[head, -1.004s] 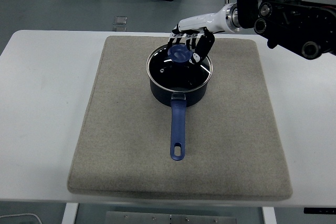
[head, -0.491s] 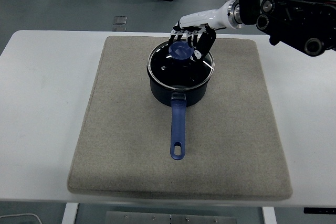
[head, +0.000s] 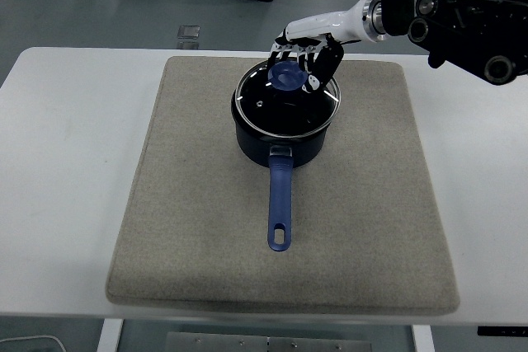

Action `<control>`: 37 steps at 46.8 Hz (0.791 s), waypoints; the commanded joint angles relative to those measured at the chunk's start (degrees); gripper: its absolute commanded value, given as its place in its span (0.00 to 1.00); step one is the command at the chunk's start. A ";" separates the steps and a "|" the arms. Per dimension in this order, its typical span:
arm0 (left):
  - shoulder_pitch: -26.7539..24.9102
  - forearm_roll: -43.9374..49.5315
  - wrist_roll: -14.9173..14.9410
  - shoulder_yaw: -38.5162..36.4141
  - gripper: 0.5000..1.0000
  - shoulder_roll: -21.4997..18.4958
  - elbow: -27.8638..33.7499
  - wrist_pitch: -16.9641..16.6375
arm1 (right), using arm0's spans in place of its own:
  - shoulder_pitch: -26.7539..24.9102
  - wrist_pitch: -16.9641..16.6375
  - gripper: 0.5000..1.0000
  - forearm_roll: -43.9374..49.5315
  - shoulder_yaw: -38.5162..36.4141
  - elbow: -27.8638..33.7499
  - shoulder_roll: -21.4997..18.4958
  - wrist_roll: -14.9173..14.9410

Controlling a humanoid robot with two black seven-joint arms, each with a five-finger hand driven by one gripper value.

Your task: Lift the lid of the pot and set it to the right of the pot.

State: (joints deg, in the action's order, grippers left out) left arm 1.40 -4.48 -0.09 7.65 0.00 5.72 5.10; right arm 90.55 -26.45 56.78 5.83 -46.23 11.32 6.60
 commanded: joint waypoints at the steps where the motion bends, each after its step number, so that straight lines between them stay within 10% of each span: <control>1: 0.00 0.00 0.00 0.00 1.00 0.00 -0.01 0.00 | -0.02 -0.01 0.04 -0.09 -0.03 0.00 0.02 0.00; 37: 0.00 0.00 0.00 0.00 1.00 0.00 -0.01 0.00 | -0.11 -1.42 0.00 -0.80 -0.64 0.00 1.34 0.00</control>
State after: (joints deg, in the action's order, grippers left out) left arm 1.41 -4.48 -0.09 7.65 0.00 5.71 5.10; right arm 90.45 -27.86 56.00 5.17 -46.22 12.66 6.59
